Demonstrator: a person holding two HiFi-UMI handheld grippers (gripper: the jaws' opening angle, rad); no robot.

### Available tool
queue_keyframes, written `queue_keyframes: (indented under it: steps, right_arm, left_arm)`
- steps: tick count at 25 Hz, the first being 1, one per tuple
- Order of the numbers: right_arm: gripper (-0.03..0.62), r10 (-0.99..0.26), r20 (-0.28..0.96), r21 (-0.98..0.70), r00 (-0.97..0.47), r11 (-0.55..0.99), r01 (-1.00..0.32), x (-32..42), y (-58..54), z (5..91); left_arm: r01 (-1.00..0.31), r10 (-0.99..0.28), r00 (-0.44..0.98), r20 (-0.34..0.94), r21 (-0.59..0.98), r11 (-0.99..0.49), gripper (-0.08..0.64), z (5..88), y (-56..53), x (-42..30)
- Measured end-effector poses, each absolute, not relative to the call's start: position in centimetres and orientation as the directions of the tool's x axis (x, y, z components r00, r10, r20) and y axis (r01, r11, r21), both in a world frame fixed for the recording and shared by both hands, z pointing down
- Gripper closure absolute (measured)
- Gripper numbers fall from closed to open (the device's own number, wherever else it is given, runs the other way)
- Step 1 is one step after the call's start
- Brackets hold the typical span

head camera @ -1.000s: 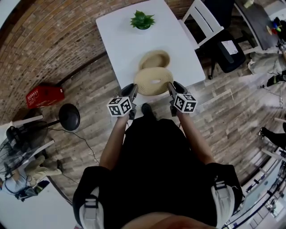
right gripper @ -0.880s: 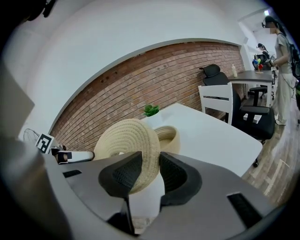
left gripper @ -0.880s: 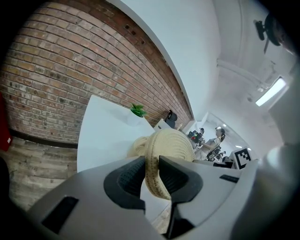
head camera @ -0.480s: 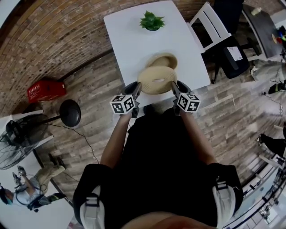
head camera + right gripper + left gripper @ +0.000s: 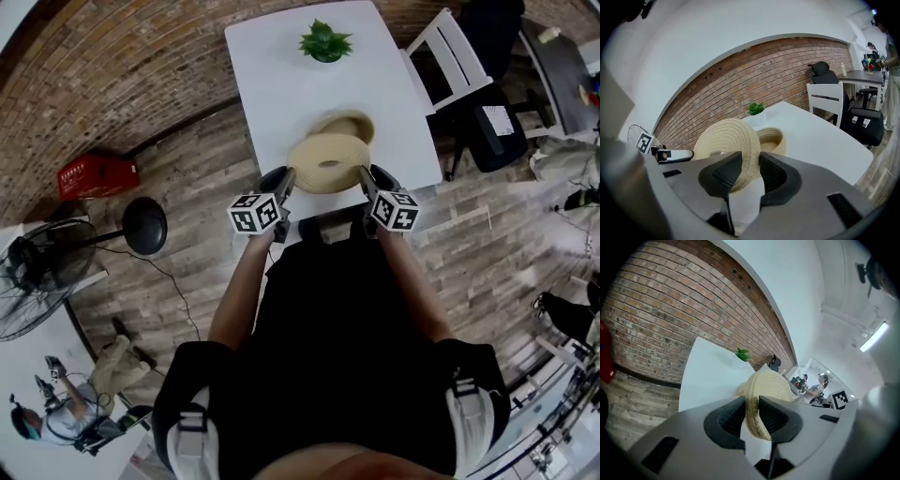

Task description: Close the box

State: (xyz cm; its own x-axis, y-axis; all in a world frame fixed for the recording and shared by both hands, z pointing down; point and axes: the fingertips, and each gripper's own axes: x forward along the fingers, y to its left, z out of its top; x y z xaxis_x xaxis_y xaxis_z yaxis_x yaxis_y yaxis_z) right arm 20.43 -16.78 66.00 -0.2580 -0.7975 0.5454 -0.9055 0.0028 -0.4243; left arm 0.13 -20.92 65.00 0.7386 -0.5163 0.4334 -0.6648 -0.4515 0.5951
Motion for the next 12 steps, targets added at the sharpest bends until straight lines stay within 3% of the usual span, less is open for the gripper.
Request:
queue_keyframes:
  steps: [12]
  right_arm:
    - [0.472,-0.726,0.589,-0.413,-0.356,0.109,-0.904,24.0,-20.4,67.0]
  left_arm:
    - [-0.708,-0.579,0.673,0.46,0.628,-0.324,0.459,66.2,-22.5,3.4]
